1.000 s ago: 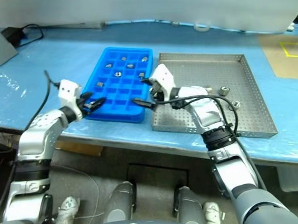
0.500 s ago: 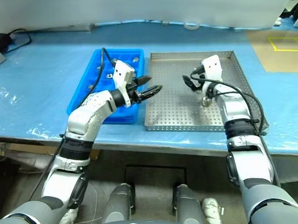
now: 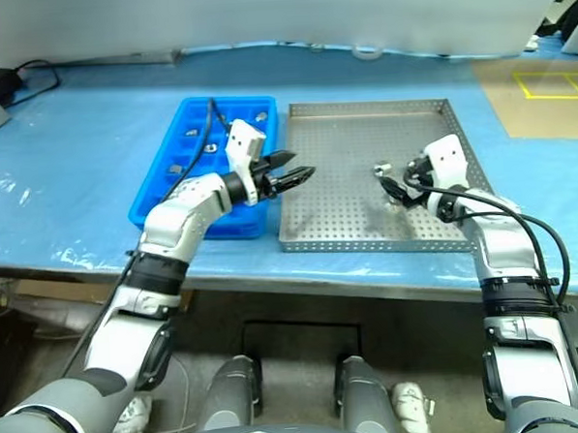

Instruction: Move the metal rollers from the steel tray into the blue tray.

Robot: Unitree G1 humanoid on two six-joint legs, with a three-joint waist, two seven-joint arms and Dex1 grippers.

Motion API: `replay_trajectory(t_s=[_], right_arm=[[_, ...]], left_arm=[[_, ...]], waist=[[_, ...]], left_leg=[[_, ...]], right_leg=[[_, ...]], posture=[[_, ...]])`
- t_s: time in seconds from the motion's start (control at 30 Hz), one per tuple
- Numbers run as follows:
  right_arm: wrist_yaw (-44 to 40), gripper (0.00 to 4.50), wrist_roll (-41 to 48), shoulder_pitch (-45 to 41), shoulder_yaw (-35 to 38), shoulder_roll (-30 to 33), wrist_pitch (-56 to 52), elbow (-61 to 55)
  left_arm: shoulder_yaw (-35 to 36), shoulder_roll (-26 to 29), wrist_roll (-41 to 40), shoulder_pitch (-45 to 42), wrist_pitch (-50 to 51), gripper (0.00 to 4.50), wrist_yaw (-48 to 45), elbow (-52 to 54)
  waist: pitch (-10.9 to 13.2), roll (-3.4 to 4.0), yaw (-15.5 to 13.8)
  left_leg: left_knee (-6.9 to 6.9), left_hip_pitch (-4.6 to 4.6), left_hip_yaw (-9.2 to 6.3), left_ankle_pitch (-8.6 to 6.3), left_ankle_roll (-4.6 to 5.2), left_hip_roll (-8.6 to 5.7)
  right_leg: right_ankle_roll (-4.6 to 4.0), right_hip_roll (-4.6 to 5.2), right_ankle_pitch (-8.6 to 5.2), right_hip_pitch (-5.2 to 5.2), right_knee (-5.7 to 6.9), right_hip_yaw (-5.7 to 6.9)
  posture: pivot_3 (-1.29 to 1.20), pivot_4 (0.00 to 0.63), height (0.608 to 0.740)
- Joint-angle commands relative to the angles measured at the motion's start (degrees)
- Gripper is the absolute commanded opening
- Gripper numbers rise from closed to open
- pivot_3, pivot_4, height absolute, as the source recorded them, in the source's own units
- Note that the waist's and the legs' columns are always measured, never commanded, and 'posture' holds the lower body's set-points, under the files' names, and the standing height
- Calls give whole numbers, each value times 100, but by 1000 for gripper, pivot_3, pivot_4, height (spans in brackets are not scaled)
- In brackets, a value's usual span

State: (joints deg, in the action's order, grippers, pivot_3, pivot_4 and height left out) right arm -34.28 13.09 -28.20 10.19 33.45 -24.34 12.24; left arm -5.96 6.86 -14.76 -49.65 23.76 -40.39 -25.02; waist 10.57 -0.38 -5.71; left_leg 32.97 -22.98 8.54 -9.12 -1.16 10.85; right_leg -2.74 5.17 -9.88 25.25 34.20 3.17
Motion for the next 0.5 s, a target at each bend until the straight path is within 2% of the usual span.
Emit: replay_trajectory(t_s=[0.03,0.23,0.33,0.5], right_arm=[[74,4500,228,119,358,134,-70,-589],[589,4500,410,707,873,80,-503,-1729],[850,4500,559,1247,1170,-10,-778,-2492],[1331,4500,664,2150,1504,-334,-1056,-3512]], left_arm=[[-345,-469,318,-686,-830,3324,-429,-1236],[-235,-1328,791,-1950,-2072,3324,-370,-3801],[-128,-1583,926,-2346,-2360,3324,-249,-4455],[88,-1859,1150,-2737,-2462,3324,469,-4994]], waist=[[0,0,-19],[-2,3,82],[-6,10,180],[-10,17,428]], left_leg=[[0,-2,0,1,5,-3],[2,-18,14,-15,60,-15],[-5,-18,21,-20,67,-15],[-14,-8,28,-20,67,-14]], right_leg=[[1,3,0,-1,-3,0],[28,18,17,-13,-62,-10],[30,16,15,-14,-77,-9],[50,13,23,-24,-103,-8]], posture=[[-70,150,740],[-257,150,740],[-342,150,740],[-459,150,740]])
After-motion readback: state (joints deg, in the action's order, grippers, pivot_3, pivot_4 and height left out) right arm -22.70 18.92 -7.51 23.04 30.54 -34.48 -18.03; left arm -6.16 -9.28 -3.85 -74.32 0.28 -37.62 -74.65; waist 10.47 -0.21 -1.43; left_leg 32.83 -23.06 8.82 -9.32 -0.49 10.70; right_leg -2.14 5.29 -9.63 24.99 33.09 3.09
